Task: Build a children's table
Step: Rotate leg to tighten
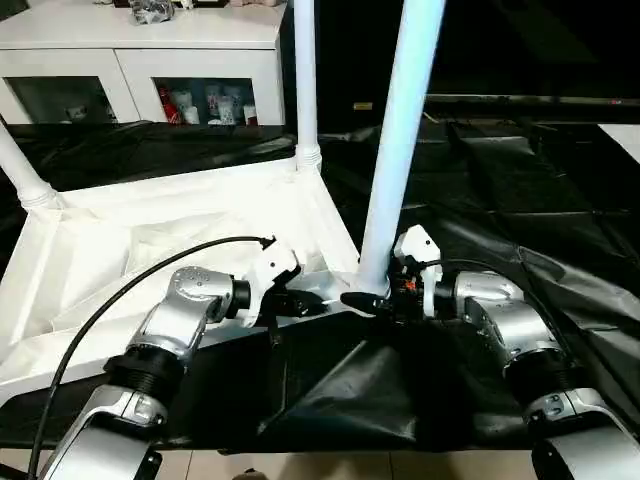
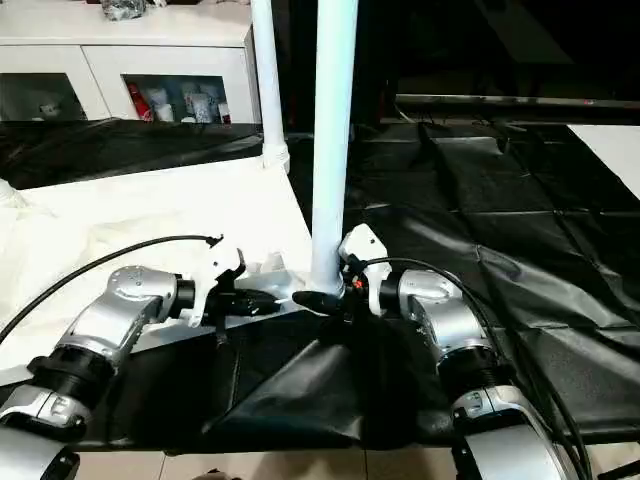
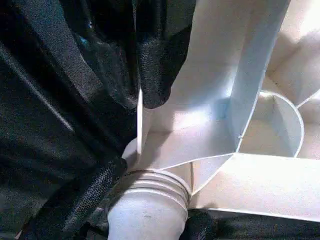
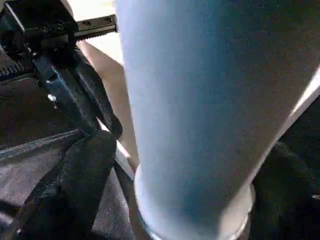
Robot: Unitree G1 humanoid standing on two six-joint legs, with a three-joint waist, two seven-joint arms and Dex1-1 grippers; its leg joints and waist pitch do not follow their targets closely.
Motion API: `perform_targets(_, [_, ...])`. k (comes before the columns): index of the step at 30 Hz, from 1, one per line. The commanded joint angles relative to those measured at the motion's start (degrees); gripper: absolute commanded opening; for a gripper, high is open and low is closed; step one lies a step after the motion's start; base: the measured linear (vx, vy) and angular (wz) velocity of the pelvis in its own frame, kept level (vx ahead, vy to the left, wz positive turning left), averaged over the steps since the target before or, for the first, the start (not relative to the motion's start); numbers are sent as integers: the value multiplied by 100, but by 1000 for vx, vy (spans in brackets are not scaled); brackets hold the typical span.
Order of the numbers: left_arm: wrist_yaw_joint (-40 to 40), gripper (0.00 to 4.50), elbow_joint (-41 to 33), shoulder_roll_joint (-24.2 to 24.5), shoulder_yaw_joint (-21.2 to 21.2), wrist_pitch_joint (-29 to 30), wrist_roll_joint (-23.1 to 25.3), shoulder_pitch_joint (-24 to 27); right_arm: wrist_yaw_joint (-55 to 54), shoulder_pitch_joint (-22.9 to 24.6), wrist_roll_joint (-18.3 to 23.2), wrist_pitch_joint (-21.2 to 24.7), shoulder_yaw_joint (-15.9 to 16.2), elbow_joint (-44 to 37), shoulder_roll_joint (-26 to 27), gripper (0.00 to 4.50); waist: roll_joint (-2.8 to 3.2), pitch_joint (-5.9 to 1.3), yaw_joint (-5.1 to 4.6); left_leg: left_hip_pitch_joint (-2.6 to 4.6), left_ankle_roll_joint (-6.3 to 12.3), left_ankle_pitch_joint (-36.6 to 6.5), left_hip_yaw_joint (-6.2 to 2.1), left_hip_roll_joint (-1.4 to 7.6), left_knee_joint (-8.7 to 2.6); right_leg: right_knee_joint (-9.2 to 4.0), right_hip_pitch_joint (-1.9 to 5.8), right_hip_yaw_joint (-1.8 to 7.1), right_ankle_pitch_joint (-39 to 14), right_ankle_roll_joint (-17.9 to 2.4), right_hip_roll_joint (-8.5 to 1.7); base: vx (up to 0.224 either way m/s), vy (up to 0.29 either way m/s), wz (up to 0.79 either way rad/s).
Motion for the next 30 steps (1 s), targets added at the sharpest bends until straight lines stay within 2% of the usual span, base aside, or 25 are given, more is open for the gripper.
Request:
perform_targets(1, [-118, 0, -236, -75, 111, -41, -378, 0, 88, 90, 39, 45, 43, -92, -5, 370, -102, -380, -17, 39, 411, -1138, -8, 152, -321, -402, 301, 279, -1409, -1097, -343, 0, 0, 0])
perform_targets(2, [-117, 0, -250, -70, 111, -29, -383, 5, 97, 95, 46, 54, 52, -99, -7, 351, -101, -384, -15, 43, 417, -1117, -6, 154, -318, -399, 298, 280, -1374, -1106, -343, 0, 0, 0])
perform_targets(8, [135, 0, -215, -106, 160, -33, -303, 34, -183, 132, -61, 65, 82, -36, 85, 308, -94, -377, -17, 43, 380, -1163, -10, 146, -326, -412, 295, 277, -1492, -1059, -340, 0, 0, 0])
perform_targets(9, [252, 0, -171, -143, 182, -35, -277, 14, -313, 141, -91, 63, 67, 6, 121, 291, -101, -376, -18, 52, 368, -1176, -9, 147, -328, -419, 289, 277, -1533, -1043, -341, 0, 0, 0])
perform_targets(13, [900, 0, 86, -365, 246, -26, -100, -124, -1290, 169, -245, 145, -74, 257, 390, 275, -108, -362, -45, 58, 273, -1267, -18, 140, -348, -453, 279, 282, -1818, -943, -354, 0, 0, 0])
perform_targets(19, [2321, 0, 756, -894, 291, 71, 260, -528, -3187, 235, -384, 436, -344, 472, 1092, 272, -98, -343, -66, 96, 134, -1433, -21, 112, -372, -519, 257, 291, -2139, -770, -351, 0, 0, 0])
perform_targets(20, [2577, 0, 868, -995, 311, 122, 295, -606, -3506, 206, -416, 513, -375, 523, 1214, 272, -59, -344, -66, 101, 102, -1482, -29, 112, -378, -524, 252, 291, -2209, -729, -351, 0, 0, 0])
perform_targets(21, [2766, 0, 963, -1087, 304, 108, 333, -673, -3776, 167, -429, 544, -409, 582, 1336, 272, -74, -343, -75, 107, 100, -1520, -28, 111, -383, -542, 248, 290, -2240, -714, -348, 0, 0, 0])
perform_targets(22, [2789, 0, 975, -1098, 303, 107, 338, -681, -3809, 162, -431, 547, -413, 589, 1351, 272, -59, -339, -79, 104, 87, -1550, -34, 107, -385, -544, 247, 288, -2274, -700, -347, 0, 0, 0])
perform_targets(23, [3115, 0, 1158, -1294, 296, 75, 391, -819, -4153, 71, -431, 532, -445, 674, 1608, 272, -37, -344, -89, 122, 64, -1658, -32, 107, -388, -575, 230, 291, -2341, -658, -345, 0, 0, 0])
perform_targets(24, [3169, 0, 1194, -1335, 293, 52, 399, -847, -4171, 51, -433, 505, -433, 678, 1660, 272, -55, -345, -83, 135, 61, -1734, -38, 101, -389, -580, 234, 281, -2388, -650, -348, 0, 0, 0])
perform_targets(26, [3129, 0, 1223, -1411, 275, -34, 388, -904, -4029, 15, -525, 334, -280, 618, 1723, 272, -28, -352, -75, 116, 106, -1757, -43, 97, -387, -585, 243, 280, -2389, -607, -355, 0, 0, 0])
perform_targets(29, [2933, 0, 1244, -1409, 251, -243, 363, -933, -3755, 13, -494, 151, -229, 525, 1719, 272, -55, -356, -71, 92, 156, -1698, -40, 99, -393, -579, 250, 281, -2276, -598, -349, 0, 0, 0])
perform_targets(30, [2744, 0, 1186, -1355, 254, -295, 304, -887, -3544, 28, -379, 127, -285, 436, 1665, 327, -53, -356, -69, 90, 163, -1689, -40, 99, -390, -575, 253, 282, -2272, -604, -352, 0, 0, 0])
